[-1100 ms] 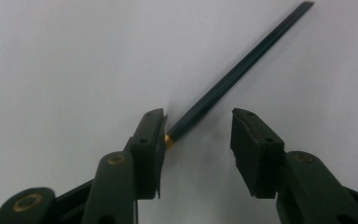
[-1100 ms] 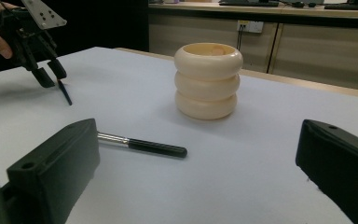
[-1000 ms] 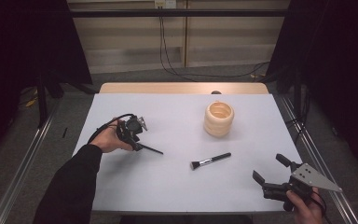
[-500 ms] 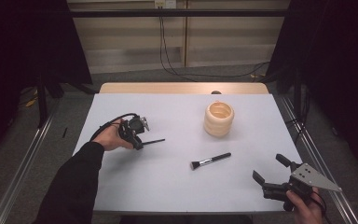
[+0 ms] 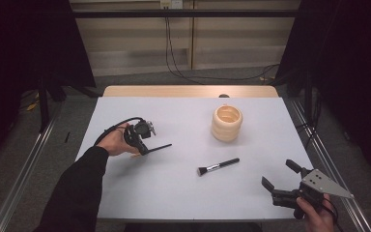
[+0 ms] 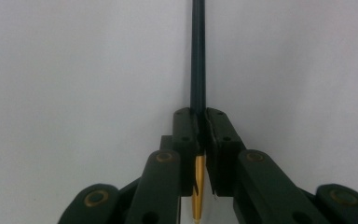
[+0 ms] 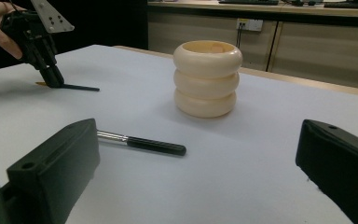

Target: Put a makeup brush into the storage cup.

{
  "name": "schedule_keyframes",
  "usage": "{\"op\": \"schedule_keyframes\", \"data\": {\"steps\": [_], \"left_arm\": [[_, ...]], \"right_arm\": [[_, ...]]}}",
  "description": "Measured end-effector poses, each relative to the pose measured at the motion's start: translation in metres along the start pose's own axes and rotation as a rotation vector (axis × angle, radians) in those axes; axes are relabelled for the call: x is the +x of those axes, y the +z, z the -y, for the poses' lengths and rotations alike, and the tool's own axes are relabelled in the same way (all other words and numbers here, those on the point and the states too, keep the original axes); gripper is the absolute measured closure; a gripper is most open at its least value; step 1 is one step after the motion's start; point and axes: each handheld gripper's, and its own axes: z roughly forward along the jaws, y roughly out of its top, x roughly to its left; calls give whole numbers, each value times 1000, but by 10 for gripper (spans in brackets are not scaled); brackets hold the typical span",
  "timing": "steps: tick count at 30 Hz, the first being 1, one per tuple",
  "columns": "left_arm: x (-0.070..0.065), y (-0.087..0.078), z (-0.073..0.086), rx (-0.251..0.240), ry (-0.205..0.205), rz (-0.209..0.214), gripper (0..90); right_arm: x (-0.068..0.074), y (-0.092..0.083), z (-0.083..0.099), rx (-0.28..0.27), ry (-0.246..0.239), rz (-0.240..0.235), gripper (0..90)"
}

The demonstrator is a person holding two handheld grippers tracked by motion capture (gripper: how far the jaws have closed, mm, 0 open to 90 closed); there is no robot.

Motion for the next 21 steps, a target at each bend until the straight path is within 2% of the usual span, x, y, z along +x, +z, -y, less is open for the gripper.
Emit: {"op": "schedule_keyframes", "data": {"steps": [3,5,7,8,9,10,11,12,21], "left_arm": [[1,-1,1,3,-20,6,834],[0,-1,1,-13,-44,4,834],[2,-2,2,-10,-42,19,835],[2,-2,3,-23,-59,12,835],[1,-1,4,-52,-88,24,835],[3,-3,4,-32,-67,26,835],[3,-3,5,-43,-73,33,835],[2,-4,5,-55,-92,23,835],[3,-15,11,-142,-146,36,835]], "right_arm": [[0,0,0,1,5,-1,0],[0,0,0,1,1,0,0],[0,0,0,-1,4,3,0],[0,0,0,1,5,5,0],[0,0,0,1,5,4,0],[0,0,0,1,6,4,0],[0,-1,0,3,8,-1,0],[0,-1,0,2,8,-1,0],[0,-1,0,-1,9,2,0]]}}
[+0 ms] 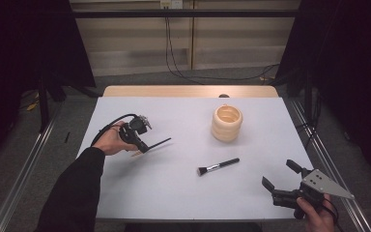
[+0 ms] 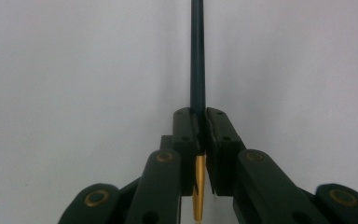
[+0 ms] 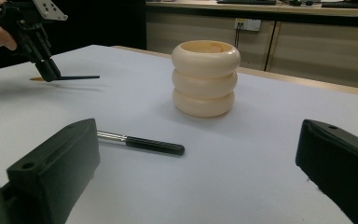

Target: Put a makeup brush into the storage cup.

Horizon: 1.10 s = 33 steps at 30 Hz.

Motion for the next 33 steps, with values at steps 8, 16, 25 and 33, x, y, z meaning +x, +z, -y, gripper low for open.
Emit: {"op": "schedule_keyframes", "data": {"steps": [8,16,25,33], "left_arm": [[-2,-13,9,-136,-66,-7,834],[-5,-17,18,-253,-128,-26,834],[-8,-23,33,-437,-150,-48,834],[-14,-28,45,-570,-172,-85,834]], "right_arm": [[0,0,0,1,1,1,0],[0,0,0,2,3,4,0],[0,-1,0,3,4,6,0],[0,0,0,2,4,6,0]]}}
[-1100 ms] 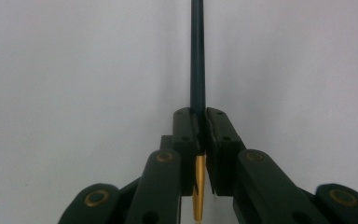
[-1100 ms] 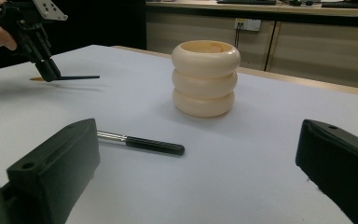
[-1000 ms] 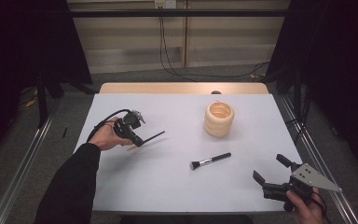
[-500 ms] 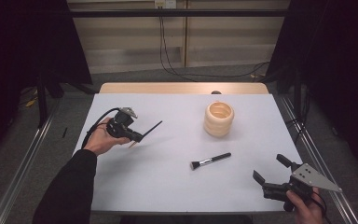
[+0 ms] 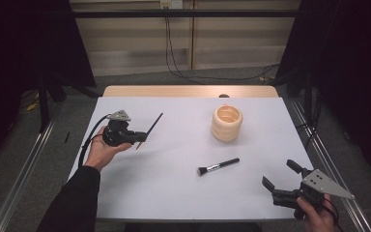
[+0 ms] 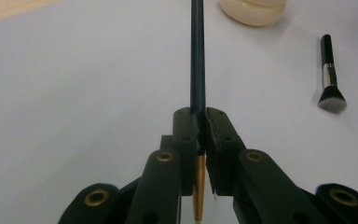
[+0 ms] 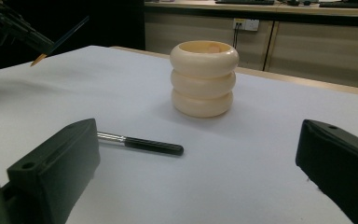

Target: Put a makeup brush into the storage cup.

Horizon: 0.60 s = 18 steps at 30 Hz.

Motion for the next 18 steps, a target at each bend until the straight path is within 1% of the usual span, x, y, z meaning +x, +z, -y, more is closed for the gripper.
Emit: {"op": "schedule_keyframes", "data": {"steps": [1,2,3,5,6,7,8,9,10,11,12,13,15,16,17,18], "left_arm": [[-1,-1,0,-20,-8,-12,835],[0,-2,1,-39,-14,0,835],[-1,-3,1,-58,-14,-8,834],[-2,-5,2,-91,-15,-3,834],[-4,-5,2,-105,-20,-20,834],[-4,-6,3,-117,-14,-10,834],[-6,-6,3,-128,-9,-28,834],[-6,-6,3,-154,-14,-14,834],[-7,-7,3,-168,-11,-10,834],[-8,-8,3,-183,-12,-18,834],[-9,-8,3,-202,-16,-14,834],[-10,-9,3,-219,-16,-25,834],[-12,-12,3,-263,-31,-27,834],[-12,-14,4,-277,-28,-33,834],[-13,-15,4,-289,-30,-48,834],[-14,-16,5,-314,-34,-31,834]], "right_arm": [[0,0,0,-2,1,-1,0],[0,0,0,-2,0,2,0],[0,0,0,0,0,1,0],[0,0,0,-1,-2,3,0],[0,0,0,-1,-2,3,0],[0,0,0,-2,-1,3,0],[0,0,0,-2,-1,1,0],[0,0,0,-4,-2,1,0],[0,0,0,-5,-3,2,0],[0,0,0,-3,-3,3,0],[0,0,0,-5,-2,2,0],[0,0,0,-3,-3,5,0],[0,0,0,-5,-4,5,0],[0,0,0,-4,-3,4,0],[0,0,0,-5,-1,5,0],[0,0,0,-6,1,8,0]]}}
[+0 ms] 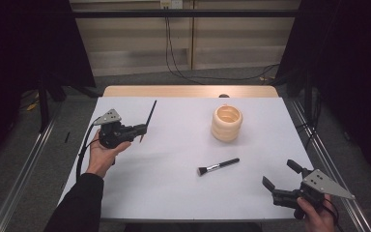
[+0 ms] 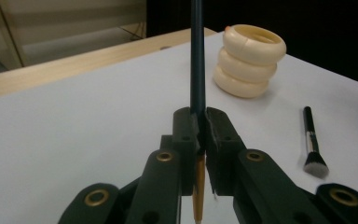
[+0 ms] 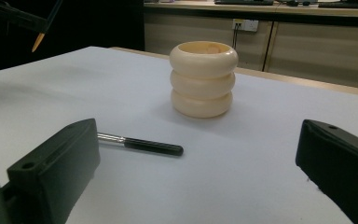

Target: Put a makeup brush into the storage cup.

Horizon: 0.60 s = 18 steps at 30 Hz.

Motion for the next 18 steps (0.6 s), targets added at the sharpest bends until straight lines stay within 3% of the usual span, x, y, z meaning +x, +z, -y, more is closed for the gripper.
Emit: {"op": "schedule_keyframes", "data": {"steps": [3,5,6,8,10,11,18], "left_arm": [[-4,-4,0,-38,6,-29,834],[-5,-7,0,-64,11,-14,834],[-7,-9,-1,-71,18,-46,834],[-7,-11,-1,-91,10,-26,834],[-7,-13,0,-108,2,-28,834],[-8,-14,0,-114,7,-56,834],[-13,-24,1,-146,6,-50,834]], "right_arm": [[0,0,0,1,-3,-2,0],[0,0,0,0,-3,-2,0],[0,0,0,0,-3,-1,0],[0,0,0,-1,-2,0,0],[0,0,0,-1,-3,0,0],[0,0,0,-1,-2,-1,0],[0,0,0,-3,0,-4,0]]}}
